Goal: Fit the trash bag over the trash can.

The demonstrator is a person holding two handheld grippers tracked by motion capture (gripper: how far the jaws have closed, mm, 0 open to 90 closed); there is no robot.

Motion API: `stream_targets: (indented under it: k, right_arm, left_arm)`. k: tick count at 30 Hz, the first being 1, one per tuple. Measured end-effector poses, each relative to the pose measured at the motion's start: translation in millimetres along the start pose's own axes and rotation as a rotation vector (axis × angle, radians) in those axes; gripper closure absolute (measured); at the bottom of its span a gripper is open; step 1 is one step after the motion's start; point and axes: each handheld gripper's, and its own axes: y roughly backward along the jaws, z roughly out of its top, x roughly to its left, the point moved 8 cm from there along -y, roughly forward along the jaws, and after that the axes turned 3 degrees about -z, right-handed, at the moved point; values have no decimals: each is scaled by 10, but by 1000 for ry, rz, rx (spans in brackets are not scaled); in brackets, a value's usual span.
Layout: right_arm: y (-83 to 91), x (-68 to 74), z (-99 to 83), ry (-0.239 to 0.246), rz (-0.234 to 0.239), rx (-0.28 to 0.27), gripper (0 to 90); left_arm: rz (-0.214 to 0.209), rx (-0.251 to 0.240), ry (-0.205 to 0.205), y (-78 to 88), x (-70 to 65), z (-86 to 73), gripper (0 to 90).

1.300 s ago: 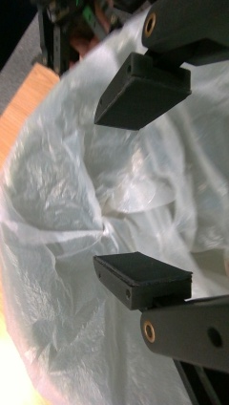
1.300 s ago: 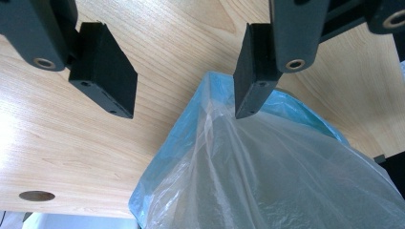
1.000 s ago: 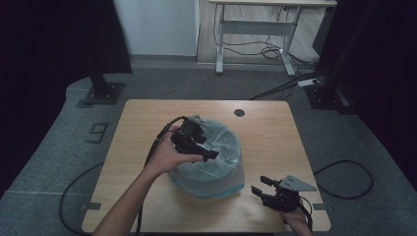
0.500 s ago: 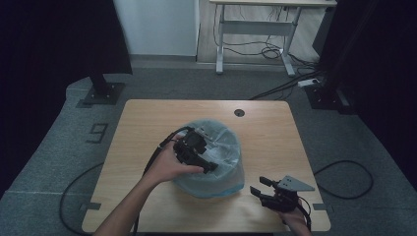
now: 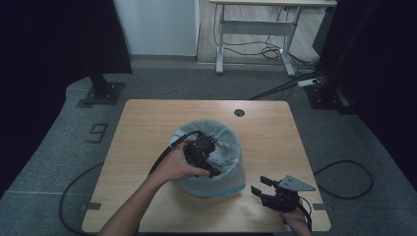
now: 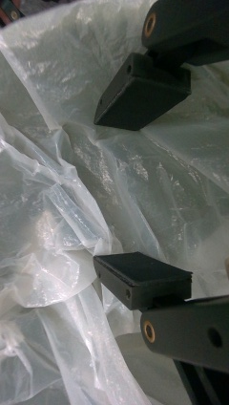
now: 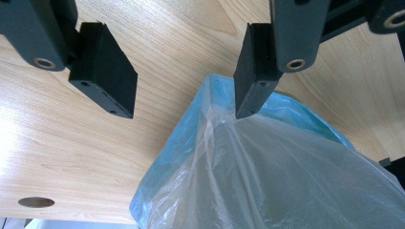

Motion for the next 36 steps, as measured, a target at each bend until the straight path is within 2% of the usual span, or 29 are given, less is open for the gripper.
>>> stream_targets:
  k: [3,7,10,16,22,25,29,36]
  right_arm:
    - [4,-2,2,-2,-1,-1,397]
    - [13,-22,5,-4,-4,-5,397]
    - [16,-22,10,-10,2,-7,397]
    - [1,1,9,-19,15,-3,396]
    - [-12,8,7,-26,19,-5,395]
    - [-15,20,16,-34,27,-11,393]
    - [-25,30,5,-30,31,-3,391]
    - [21,48,29,-42,47,-21,389]
  left_arm:
    - [-6,-51,7,84,5,4,288]
    - [-10,-142,29,320,29,-20,288]
    - [-5,-170,37,464,53,-80,289]
    - [18,-140,45,539,122,-315,284]
    - [44,-120,62,536,212,-442,288]
    - [40,-88,54,494,232,-487,330]
    - [67,-46,52,422,259,-493,334]
    - [73,-30,60,349,279,-485,330]
